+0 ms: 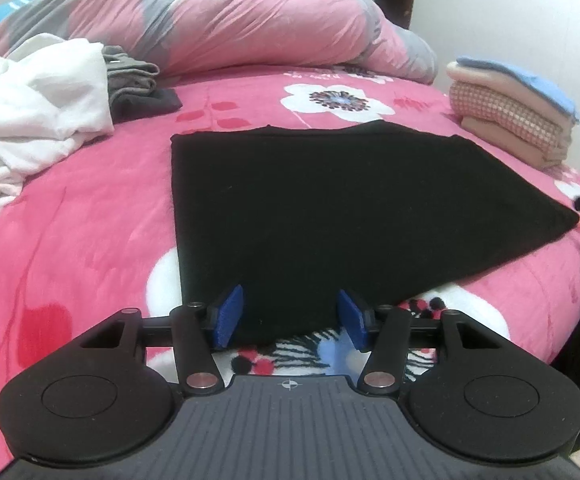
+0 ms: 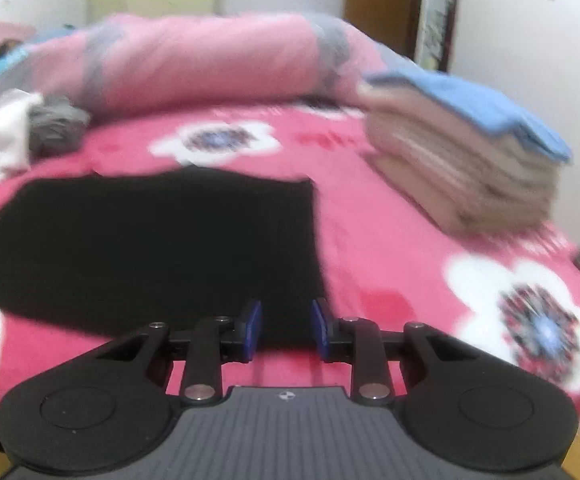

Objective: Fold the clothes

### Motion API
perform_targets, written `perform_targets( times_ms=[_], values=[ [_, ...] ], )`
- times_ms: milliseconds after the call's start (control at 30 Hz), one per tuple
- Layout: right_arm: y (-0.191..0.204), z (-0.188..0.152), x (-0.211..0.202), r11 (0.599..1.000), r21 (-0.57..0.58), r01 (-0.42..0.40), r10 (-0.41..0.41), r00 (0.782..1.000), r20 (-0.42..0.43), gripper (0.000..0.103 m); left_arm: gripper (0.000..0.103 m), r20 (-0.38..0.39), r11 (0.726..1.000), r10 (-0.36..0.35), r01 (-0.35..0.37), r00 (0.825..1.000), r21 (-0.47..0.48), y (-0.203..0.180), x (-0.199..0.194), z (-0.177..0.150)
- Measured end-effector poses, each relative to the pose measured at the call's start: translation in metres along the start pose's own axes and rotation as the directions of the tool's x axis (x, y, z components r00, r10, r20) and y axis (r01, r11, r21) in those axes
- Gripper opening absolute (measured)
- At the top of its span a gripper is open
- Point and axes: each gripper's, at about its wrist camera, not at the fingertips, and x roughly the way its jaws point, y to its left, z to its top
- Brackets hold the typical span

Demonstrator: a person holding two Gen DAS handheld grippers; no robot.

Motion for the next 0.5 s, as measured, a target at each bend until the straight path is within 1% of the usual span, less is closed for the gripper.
perform_targets(
  times_ms=[33, 100, 167, 200, 233, 267, 333, 400, 433, 500],
  values=[
    [0.008, 0.004, 0.006, 1.0, -0.014, -0.02, 0.02, 1.0, 0.011, 0.029, 0.056, 0.0, 1.0, 0.001, -0.001, 1.0, -0.003, -0.001, -0.001, 0.0],
    [0.019, 0.003, 0.022, 0.998, -0.038, -0.057, 0.057, 0.998, -0.013, 0.028, 0.057, 0.001, 1.0, 0.001, -0.001, 1.0, -0.002, -0.002, -0.002, -0.001],
    [0.014, -0.007, 0.038, 0.999, -0.039, -0.029, 0.027, 0.997, -0.074, 0.028, 0.058, 0.002, 1.0, 0.0, 0.0, 1.0, -0.004, -0.002, -0.002, -0.002],
    [0.005, -0.016, 0.037, 0.999, -0.018, -0.029, 0.027, 0.997, -0.074, 0.028, 0.058, 0.002, 1.0, -0.001, 0.001, 1.0, -0.007, -0.001, -0.002, -0.003],
    [-0.006, -0.021, 0.029, 0.999, 0.023, -0.049, 0.05, 0.997, -0.055, 0.028, 0.058, 0.003, 1.0, -0.003, 0.003, 1.0, -0.009, 0.0, -0.003, -0.003],
    [-0.014, -0.025, 0.02, 0.997, 0.058, -0.051, 0.054, 0.997, -0.057, 0.028, 0.058, 0.002, 1.0, -0.007, 0.007, 1.0, -0.011, 0.001, -0.003, -0.004],
    [-0.028, -0.03, 0.003, 0.994, 0.108, -0.01, 0.018, 0.997, -0.071, 0.028, 0.058, 0.001, 1.0, -0.013, 0.013, 1.0, -0.018, 0.003, -0.004, -0.005],
    [-0.034, -0.036, -0.013, 0.992, 0.111, 0.058, -0.05, 0.996, -0.078, 0.028, 0.058, 0.001, 0.999, -0.011, 0.011, 1.0, -0.037, 0.005, -0.008, -0.007],
    [-0.035, -0.035, -0.019, 0.99, 0.12, 0.075, -0.066, 0.995, -0.077, 0.028, 0.058, 0.0, 0.999, -0.01, 0.01, 1.0, -0.046, 0.006, -0.01, -0.009],
    [-0.037, -0.033, -0.028, 0.986, 0.146, 0.079, -0.072, 0.996, -0.049, 0.029, 0.058, 0.0, 0.998, -0.007, 0.007, 1.0, -0.065, 0.007, -0.013, -0.012]
  ],
)
